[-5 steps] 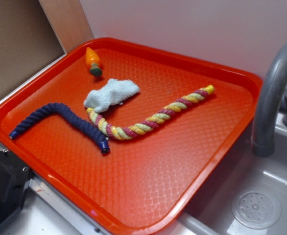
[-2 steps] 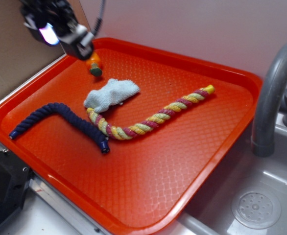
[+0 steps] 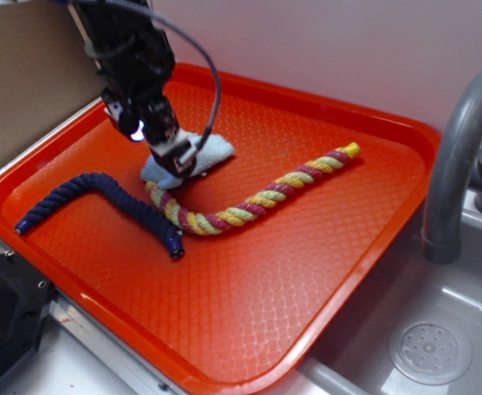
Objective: Grab the blue cloth.
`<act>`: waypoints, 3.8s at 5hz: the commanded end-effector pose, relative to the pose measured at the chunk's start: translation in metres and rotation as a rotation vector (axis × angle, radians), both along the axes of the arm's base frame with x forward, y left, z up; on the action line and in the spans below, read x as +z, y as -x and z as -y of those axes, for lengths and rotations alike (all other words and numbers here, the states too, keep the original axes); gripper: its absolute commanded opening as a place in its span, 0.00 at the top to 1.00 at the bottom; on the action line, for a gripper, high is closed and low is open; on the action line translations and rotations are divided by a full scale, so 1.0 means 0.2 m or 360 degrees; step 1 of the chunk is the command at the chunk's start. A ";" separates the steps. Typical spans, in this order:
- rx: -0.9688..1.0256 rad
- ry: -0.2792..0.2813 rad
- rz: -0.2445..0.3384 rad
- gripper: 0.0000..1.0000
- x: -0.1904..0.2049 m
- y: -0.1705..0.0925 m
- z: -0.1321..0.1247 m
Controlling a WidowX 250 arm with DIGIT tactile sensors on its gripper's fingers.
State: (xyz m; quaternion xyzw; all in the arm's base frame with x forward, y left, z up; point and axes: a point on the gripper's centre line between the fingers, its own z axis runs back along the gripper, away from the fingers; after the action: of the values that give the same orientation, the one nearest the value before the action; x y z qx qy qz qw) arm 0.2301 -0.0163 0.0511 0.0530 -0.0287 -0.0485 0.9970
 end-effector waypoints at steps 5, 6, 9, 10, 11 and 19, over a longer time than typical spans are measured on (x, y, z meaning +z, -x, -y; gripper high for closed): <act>0.0085 -0.0006 0.0044 1.00 -0.01 -0.04 0.00; 0.0160 0.0075 0.0074 1.00 0.21 0.01 -0.02; 0.0277 0.0444 0.0227 1.00 0.94 0.19 -0.13; 0.0317 0.0430 0.0237 1.00 0.98 0.17 -0.13; 0.0331 0.0414 0.0243 1.00 0.99 0.15 -0.12; 0.0309 0.0049 0.0078 0.00 0.16 -0.07 -0.12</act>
State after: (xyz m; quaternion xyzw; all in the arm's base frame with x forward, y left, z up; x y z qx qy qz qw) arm 0.2457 0.0003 0.0749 0.0430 -0.0307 0.0490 0.9974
